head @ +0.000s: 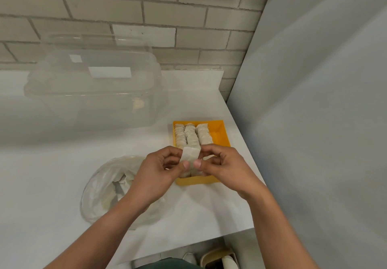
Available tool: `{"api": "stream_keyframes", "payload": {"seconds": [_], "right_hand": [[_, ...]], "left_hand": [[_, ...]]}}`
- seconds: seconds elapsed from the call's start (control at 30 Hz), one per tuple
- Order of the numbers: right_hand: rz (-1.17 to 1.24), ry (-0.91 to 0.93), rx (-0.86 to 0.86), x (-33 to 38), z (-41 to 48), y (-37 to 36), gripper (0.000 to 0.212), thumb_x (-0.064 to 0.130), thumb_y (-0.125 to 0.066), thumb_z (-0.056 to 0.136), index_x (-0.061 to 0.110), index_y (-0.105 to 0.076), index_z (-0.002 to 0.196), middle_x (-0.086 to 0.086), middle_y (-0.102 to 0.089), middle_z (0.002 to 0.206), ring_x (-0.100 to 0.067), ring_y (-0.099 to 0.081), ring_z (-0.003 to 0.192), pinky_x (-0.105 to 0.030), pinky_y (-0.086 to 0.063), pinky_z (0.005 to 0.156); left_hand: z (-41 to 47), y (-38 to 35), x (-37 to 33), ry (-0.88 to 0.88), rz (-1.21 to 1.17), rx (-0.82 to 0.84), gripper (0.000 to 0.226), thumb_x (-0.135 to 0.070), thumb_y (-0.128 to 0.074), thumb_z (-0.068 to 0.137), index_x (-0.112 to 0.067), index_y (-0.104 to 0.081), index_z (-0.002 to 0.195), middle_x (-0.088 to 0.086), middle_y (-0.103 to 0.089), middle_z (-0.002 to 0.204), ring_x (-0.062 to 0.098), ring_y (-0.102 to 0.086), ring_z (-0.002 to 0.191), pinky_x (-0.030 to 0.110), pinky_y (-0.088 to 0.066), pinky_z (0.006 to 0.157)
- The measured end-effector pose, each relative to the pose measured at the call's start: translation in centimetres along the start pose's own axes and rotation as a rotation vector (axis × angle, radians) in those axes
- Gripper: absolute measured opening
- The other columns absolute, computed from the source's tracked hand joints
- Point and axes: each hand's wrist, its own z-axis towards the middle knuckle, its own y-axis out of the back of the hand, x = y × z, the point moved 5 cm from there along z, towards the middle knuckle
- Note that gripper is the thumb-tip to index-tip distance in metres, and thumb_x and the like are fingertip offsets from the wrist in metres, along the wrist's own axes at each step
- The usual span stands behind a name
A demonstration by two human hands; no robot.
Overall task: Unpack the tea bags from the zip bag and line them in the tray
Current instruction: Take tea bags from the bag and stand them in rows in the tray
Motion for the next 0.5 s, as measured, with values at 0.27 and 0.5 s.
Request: {"api": "stream_keyframes", "payload": {"seconds": [0.27,0.5], "right_hand": [[-0.108,-0.013,-0.12,-1.7,0.5,2.0,0.004,0.014,-0.076,0.092,0.017,-0.078,0.095,-0.004,-0.077,0.086,-0.024,-0.076,0.079,-0.043,-0.063,0.082],[-0.534,-0.117,-0.285,-5.3,2.8,5.7,0.004,0.027,-0.07,0.092,0.028,-0.074,0.091,0.007,-0.073,0.08,-0.015,-0.07,0.078,-0.036,-0.058,0.073]], "left_hand": [[0.9,-0.7,1.0,-0.206,0.51,-0.011,0.031,-0.032,-0.078,0.09,-0.036,-0.062,0.116,-0.021,-0.073,0.102,-0.002,-0.063,0.095,0.012,-0.045,0.076],[0.8,-1.8,3.2,-0.483,1.137,-0.057,0.025,-0.032,-0.092,0.071,-0.032,-0.079,0.092,-0.011,-0.071,0.081,0.022,-0.064,0.077,0.036,-0.047,0.062]]}}
